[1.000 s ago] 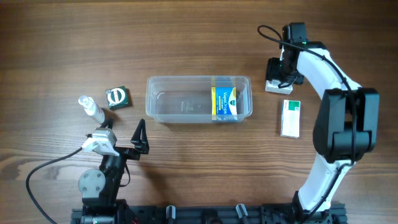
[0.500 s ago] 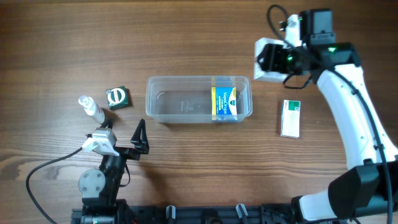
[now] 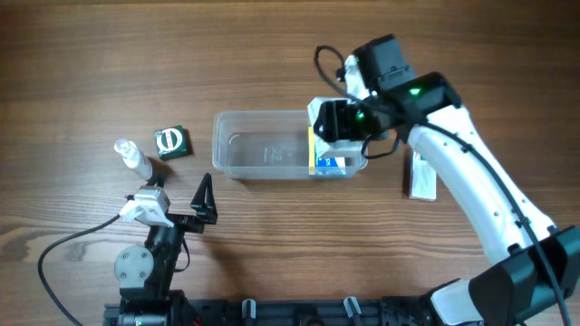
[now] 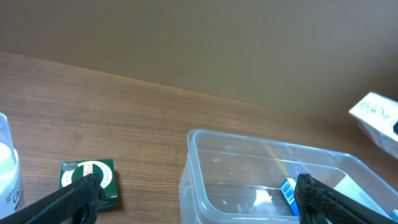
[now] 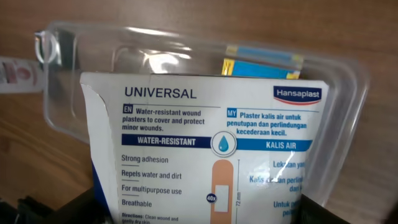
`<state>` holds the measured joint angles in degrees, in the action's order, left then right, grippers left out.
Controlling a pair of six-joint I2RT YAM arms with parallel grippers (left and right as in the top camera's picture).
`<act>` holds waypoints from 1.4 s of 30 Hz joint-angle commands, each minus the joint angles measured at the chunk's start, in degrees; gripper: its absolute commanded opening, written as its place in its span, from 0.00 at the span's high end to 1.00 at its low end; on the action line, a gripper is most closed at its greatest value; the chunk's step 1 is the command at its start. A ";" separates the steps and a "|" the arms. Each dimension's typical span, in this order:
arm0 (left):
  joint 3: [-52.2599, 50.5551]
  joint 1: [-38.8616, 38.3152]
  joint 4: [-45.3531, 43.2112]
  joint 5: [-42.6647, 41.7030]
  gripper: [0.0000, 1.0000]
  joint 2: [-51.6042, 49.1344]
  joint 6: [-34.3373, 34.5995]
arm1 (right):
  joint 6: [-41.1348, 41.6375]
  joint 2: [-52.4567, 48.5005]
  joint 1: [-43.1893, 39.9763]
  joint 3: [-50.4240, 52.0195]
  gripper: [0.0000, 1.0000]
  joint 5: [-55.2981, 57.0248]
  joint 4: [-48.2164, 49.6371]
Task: Pack container
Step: 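Lower the Hansaplast box into the container beside the lozenge box, release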
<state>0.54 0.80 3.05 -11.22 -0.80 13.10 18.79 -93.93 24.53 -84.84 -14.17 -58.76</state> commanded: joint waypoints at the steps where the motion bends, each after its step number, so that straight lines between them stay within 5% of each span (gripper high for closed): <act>1: -0.22 -0.33 0.28 0.15 0.00 0.42 -0.90 | 5.49 -0.35 2.29 0.90 0.26 7.32 -0.20; 28: -0.22 -0.33 0.28 0.15 0.00 0.42 -0.90 | 8.22 -5.88 3.06 8.70 0.25 14.01 11.15; 35: -0.22 -0.33 0.28 0.15 0.00 0.42 -0.90 | 8.15 -6.05 3.04 8.70 0.12 13.46 11.17; 42: -0.22 -0.33 0.28 0.15 0.00 0.42 -0.90 | 6.67 -5.99 3.06 8.68 0.11 11.98 11.45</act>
<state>0.54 0.80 3.05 -11.22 -0.80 13.10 26.48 -99.39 27.40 -76.36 -1.26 -47.66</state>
